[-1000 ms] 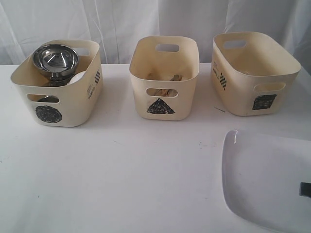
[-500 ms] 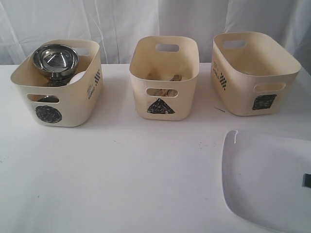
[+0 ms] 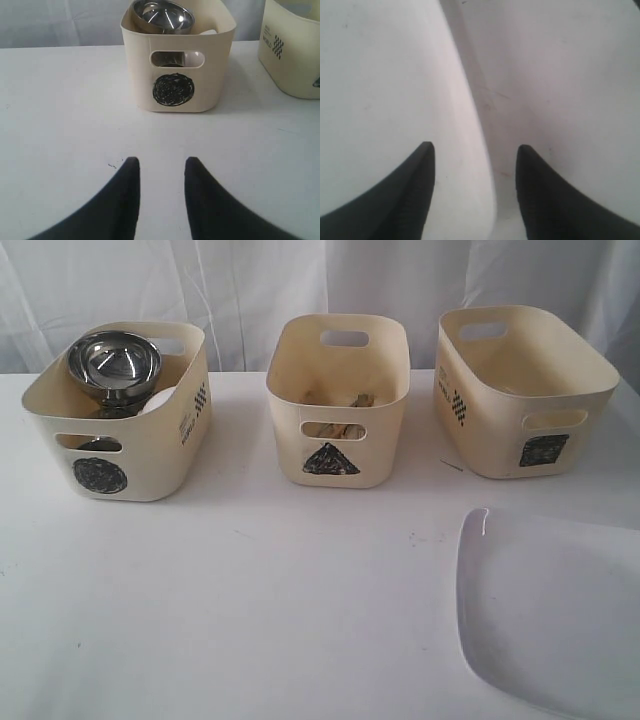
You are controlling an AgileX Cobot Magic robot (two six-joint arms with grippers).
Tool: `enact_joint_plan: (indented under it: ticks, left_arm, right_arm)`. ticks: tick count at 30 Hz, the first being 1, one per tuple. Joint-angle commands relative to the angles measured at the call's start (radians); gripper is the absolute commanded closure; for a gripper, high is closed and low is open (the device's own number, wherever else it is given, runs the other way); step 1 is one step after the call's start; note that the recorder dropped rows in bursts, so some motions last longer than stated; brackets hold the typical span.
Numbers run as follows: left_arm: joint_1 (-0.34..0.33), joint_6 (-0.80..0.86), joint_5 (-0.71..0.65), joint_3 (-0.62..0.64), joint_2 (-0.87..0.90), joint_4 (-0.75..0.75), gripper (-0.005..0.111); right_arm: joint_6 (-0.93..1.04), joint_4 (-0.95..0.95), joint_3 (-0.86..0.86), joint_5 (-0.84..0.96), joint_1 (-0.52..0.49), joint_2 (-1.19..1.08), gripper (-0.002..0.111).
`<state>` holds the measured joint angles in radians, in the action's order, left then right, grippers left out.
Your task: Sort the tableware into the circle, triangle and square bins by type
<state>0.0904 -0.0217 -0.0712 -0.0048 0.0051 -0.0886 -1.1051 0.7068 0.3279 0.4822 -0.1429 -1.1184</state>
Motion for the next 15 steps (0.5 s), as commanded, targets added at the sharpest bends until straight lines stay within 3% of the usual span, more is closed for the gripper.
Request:
enact_joint_plan:
  ticks: [1,8,15]
  left_arm:
    - [0.003,0.001,-0.004,0.005,-0.005,-0.007,0.07]
    - [0.003,0.001,-0.004,0.005,-0.005,-0.007,0.07]
    - [0.003,0.001,-0.004,0.005,-0.005,-0.007,0.07]
  right_arm:
    - [0.278,-0.219,0.001,-0.075,-0.102,0.008,0.061]
    - [0.602,-0.494,0.001,-0.144,-0.215,0.01,0.061]
    - [0.652,-0.539,0.001,-0.169,-0.288,0.012,0.061]
